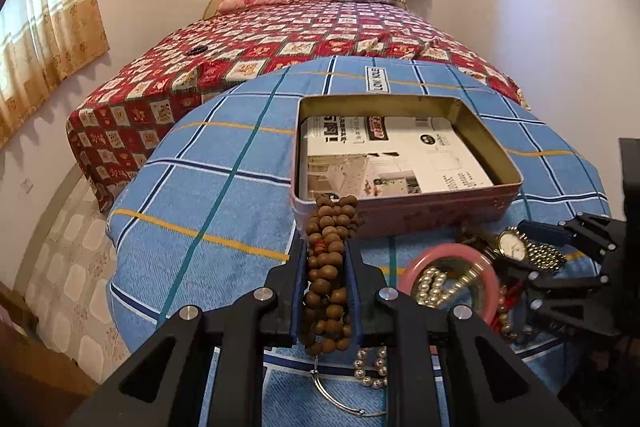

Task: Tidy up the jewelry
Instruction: 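Grasp the gold wristwatch with the right gripper while the left gripper holds the bead strand, then lower the bead strand and watch into the pink tin, opening both grippers, then withdraw both open grippers from the tin toward the remaining jewelry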

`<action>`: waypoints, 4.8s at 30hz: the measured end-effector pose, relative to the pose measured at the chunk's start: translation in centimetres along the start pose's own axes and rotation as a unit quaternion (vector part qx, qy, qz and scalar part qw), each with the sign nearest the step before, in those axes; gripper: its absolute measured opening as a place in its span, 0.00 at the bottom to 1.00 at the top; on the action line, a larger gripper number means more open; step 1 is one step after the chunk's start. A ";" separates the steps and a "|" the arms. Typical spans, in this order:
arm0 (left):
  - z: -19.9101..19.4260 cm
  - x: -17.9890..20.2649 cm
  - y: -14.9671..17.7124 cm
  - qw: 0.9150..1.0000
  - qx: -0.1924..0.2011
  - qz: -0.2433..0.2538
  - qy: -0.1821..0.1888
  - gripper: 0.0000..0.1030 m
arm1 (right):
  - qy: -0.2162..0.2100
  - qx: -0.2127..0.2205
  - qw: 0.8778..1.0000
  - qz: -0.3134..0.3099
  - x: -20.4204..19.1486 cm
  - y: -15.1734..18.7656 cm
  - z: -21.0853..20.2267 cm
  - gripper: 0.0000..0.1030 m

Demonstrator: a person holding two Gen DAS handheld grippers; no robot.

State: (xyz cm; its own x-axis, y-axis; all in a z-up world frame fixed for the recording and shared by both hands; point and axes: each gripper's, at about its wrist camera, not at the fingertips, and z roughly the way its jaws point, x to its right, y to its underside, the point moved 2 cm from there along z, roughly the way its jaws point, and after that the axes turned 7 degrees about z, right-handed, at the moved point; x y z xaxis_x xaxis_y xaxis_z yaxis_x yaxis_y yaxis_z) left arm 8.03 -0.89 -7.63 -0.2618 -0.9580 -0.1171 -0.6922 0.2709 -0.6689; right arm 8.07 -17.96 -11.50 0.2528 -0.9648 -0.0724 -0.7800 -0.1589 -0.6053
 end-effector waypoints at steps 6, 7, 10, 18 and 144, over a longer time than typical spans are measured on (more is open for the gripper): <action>0.3 0.3 0.2 1.000 -0.004 0.001 0.002 0.18 | -0.008 0.003 1.000 -0.015 -0.4 0.3 -0.5 0.42; 0.3 0.2 0.3 1.000 -0.003 0.000 0.000 0.18 | -0.012 0.003 1.000 -0.014 -0.5 0.3 -0.6 0.42; 0.2 0.1 0.2 1.000 0.000 -0.003 -0.001 0.18 | -0.027 0.007 1.000 -0.009 -0.5 0.3 -0.9 0.42; -0.2 0.1 0.1 1.000 0.002 -0.002 0.004 0.18 | -0.038 0.019 0.999 -0.015 -0.9 -0.4 -1.8 0.20; 3.7 -2.1 -6.7 0.997 0.019 0.044 -0.066 0.62 | 0.034 0.077 0.996 -0.016 2.1 -9.1 -0.8 0.59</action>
State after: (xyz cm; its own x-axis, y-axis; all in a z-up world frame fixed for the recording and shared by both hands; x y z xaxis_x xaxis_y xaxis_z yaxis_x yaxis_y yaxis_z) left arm 15.68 -1.07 -5.60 -0.2275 -0.9356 -0.2700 -0.6441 0.3525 -0.6788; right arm 15.20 -18.73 -5.50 0.2334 -0.9724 -0.0010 -0.6741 -0.1611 -0.7209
